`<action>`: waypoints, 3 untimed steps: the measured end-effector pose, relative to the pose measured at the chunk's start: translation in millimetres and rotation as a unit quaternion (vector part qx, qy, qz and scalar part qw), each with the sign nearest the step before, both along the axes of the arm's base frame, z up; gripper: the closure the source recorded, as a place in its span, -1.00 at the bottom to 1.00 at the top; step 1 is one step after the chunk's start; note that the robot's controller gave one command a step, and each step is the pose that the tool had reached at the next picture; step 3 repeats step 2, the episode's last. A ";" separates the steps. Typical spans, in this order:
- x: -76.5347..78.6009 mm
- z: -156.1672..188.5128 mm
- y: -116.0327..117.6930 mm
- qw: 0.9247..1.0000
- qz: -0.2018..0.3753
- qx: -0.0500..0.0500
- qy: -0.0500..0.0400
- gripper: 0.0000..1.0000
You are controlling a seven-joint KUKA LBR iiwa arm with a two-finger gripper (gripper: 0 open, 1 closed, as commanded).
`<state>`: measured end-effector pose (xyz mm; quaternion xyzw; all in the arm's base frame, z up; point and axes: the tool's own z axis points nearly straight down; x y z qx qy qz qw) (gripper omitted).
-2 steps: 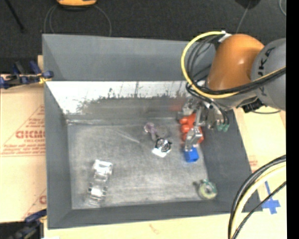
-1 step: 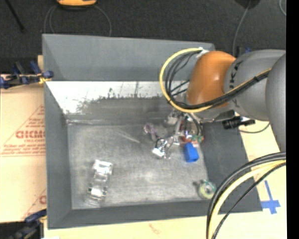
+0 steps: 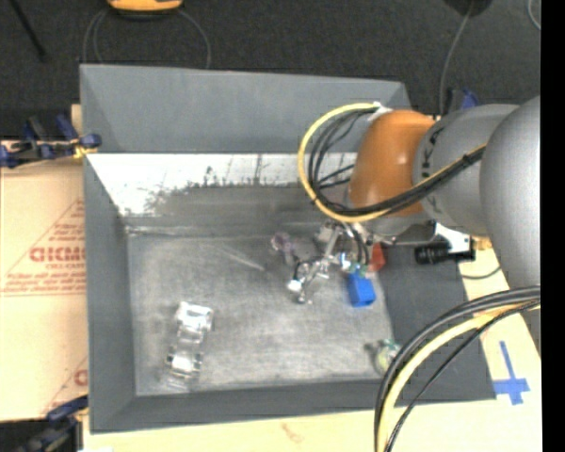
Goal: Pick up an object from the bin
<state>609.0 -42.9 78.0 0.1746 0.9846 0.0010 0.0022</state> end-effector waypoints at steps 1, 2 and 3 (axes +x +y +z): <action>1.2 1.6 -0.7 1.000 0.001 -0.001 -0.002 1.00; 2.1 134.3 19.2 1.000 0.000 0.000 -0.004 1.00; 2.1 134.3 19.2 1.000 0.000 0.000 -0.004 1.00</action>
Offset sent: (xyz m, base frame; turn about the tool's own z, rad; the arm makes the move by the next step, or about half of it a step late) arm 0.0000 0.0000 0.0000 0.0000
